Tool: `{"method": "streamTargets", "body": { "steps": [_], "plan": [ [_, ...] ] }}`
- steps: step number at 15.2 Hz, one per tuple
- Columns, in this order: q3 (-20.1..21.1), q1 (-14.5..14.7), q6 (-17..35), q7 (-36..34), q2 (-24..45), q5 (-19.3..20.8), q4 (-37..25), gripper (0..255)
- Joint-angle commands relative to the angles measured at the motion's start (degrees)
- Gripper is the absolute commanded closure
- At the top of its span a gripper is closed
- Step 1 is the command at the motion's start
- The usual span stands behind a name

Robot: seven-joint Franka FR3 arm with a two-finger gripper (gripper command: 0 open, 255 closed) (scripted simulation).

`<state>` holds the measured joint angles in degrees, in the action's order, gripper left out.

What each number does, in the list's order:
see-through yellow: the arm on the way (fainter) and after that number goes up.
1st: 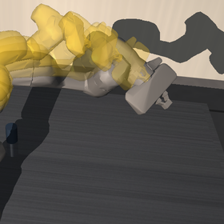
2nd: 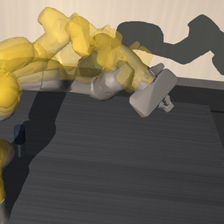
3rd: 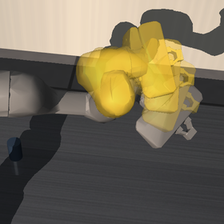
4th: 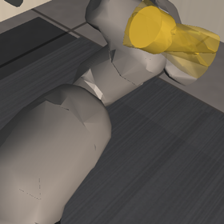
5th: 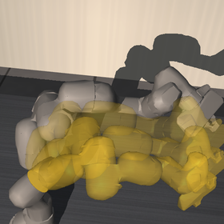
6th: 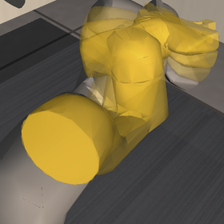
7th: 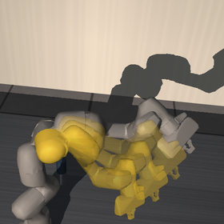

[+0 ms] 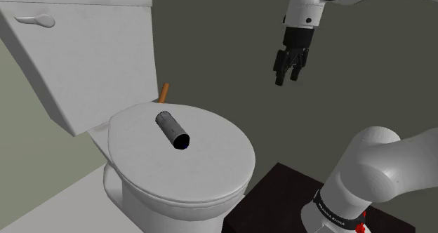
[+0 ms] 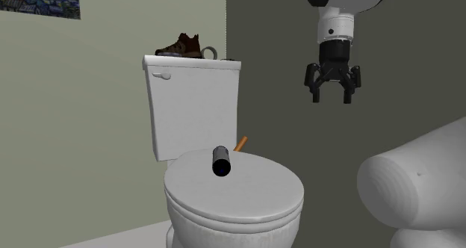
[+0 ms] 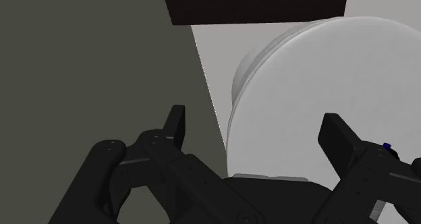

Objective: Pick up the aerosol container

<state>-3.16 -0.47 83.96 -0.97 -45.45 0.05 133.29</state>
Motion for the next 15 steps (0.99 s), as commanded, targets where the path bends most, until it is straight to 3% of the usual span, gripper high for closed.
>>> {"method": "streamTargets", "body": {
  "steps": [1,8,15],
  "plan": [
    [0.0,0.0,0.0,0.0,0.0,0.0,0.0,0],
    [5.1,2.1,11.4,-6.0,7.4,-4.9,2.6,0],
    [9.9,4.0,22.6,-11.4,18.0,-8.3,1.5,0]
  ]
}}
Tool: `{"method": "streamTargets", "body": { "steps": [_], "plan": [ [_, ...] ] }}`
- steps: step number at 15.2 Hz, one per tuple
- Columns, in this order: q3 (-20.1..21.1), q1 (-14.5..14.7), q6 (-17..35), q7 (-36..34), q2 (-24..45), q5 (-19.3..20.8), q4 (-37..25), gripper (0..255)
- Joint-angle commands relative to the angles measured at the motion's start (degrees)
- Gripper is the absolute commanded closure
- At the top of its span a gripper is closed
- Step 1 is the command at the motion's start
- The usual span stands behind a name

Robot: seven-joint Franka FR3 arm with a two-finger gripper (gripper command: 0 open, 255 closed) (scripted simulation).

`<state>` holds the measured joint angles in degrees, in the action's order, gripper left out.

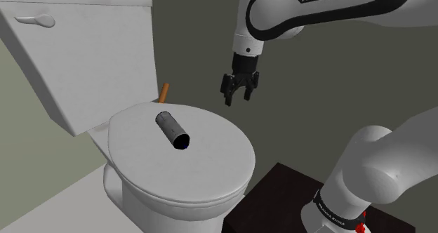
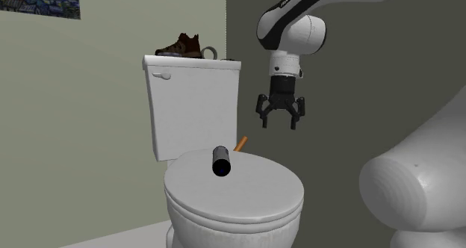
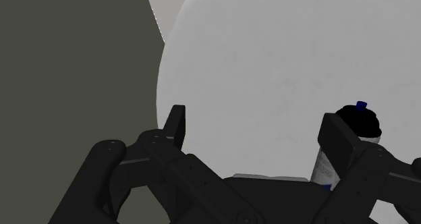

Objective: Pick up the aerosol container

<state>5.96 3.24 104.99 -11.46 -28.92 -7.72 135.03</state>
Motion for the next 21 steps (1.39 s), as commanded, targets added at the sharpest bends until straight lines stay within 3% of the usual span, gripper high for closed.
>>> {"method": "streamTargets", "body": {
  "steps": [1,9,18,21],
  "plan": [
    [1.4,0.6,3.0,-1.7,3.1,-0.8,-0.7,0],
    [6.3,2.1,13.6,-8.1,18.1,-1.4,-7.3,0],
    [9.4,4.6,21.1,-16.2,36.5,2.7,-20.4,0],
    [9.4,4.8,22.6,-16.2,37.3,2.8,-19.8,0]
  ]
}}
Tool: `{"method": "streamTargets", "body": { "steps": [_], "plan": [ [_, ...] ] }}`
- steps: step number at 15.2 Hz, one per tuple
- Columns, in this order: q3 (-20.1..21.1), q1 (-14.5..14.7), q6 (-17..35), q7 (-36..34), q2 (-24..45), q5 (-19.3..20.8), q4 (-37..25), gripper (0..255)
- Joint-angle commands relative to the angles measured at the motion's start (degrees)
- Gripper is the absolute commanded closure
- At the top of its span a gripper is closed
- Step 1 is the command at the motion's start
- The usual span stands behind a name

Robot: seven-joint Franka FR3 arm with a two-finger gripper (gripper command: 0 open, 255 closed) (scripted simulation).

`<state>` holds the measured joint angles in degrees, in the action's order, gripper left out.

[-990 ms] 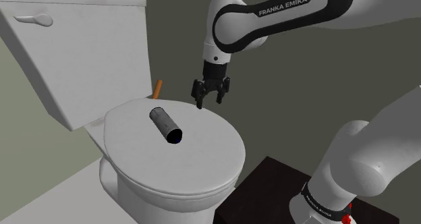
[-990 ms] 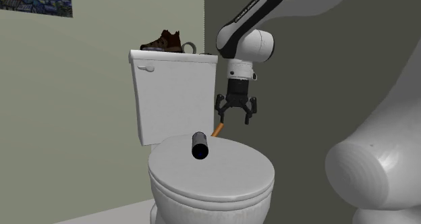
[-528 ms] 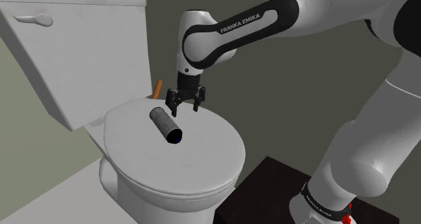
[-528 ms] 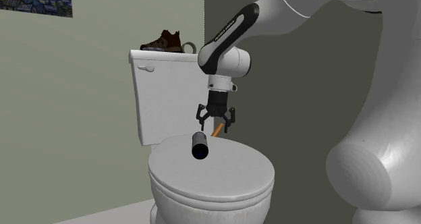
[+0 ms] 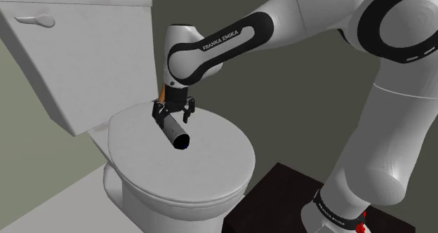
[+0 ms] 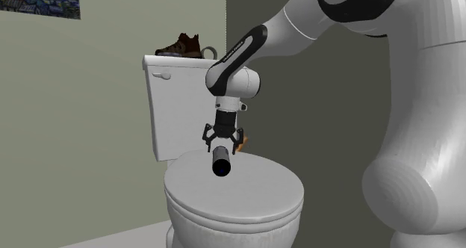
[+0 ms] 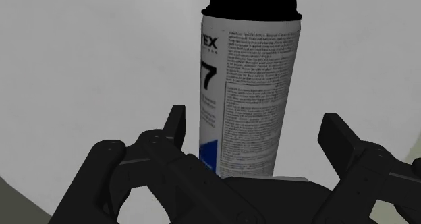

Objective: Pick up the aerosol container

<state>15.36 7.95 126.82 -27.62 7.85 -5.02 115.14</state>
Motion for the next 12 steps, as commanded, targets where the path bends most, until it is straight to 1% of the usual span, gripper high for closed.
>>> {"method": "streamTargets", "body": {
  "steps": [1,5,7,8,12],
  "plan": [
    [0.0,0.1,1.5,-0.1,0.9,0.2,0.5,0],
    [-0.1,0.2,4.7,-0.1,2.7,0.6,2.0,0],
    [-0.1,0.2,4.7,-0.1,2.7,0.6,2.0,0],
    [-0.1,0.2,4.7,0.0,2.6,0.5,2.1,255],
    [-0.1,0.2,4.7,0.0,2.7,0.5,2.0,255]
  ]
}}
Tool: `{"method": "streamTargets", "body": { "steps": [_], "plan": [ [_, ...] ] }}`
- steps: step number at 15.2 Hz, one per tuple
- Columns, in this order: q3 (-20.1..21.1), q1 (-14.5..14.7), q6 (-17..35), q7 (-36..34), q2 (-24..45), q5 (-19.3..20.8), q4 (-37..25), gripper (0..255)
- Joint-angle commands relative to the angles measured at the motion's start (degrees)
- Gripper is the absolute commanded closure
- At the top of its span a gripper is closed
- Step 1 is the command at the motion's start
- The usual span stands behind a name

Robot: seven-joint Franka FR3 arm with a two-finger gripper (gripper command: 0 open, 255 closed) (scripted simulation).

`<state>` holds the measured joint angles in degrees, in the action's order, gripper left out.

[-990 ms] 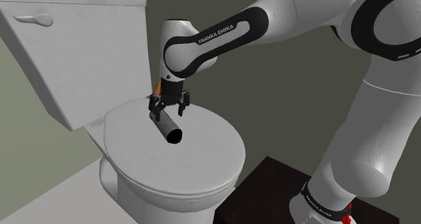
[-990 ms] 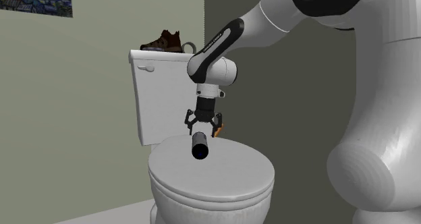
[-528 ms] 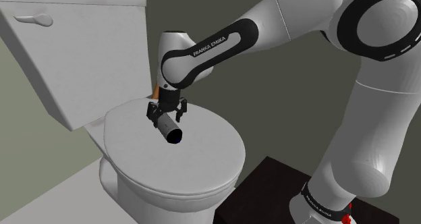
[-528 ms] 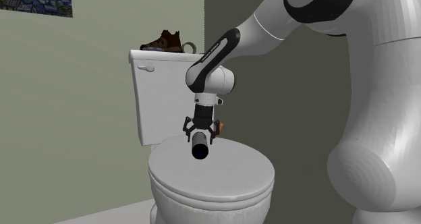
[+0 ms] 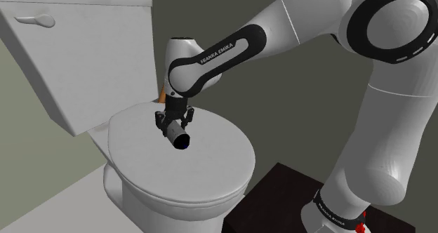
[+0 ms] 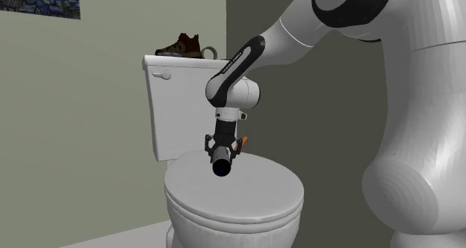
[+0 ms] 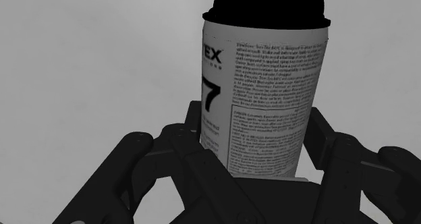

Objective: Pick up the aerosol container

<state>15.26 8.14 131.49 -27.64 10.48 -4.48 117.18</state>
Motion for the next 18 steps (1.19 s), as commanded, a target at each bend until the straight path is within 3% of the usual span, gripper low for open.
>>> {"method": "streamTargets", "body": {
  "steps": [1,5,18],
  "plan": [
    [0.0,0.0,0.0,0.0,0.0,0.0,0.0,255],
    [0.0,0.0,0.0,-0.1,0.1,0.0,0.0,255],
    [0.1,-0.3,-9.2,-0.2,-4.3,-0.8,-5.0,255]
  ]
}}
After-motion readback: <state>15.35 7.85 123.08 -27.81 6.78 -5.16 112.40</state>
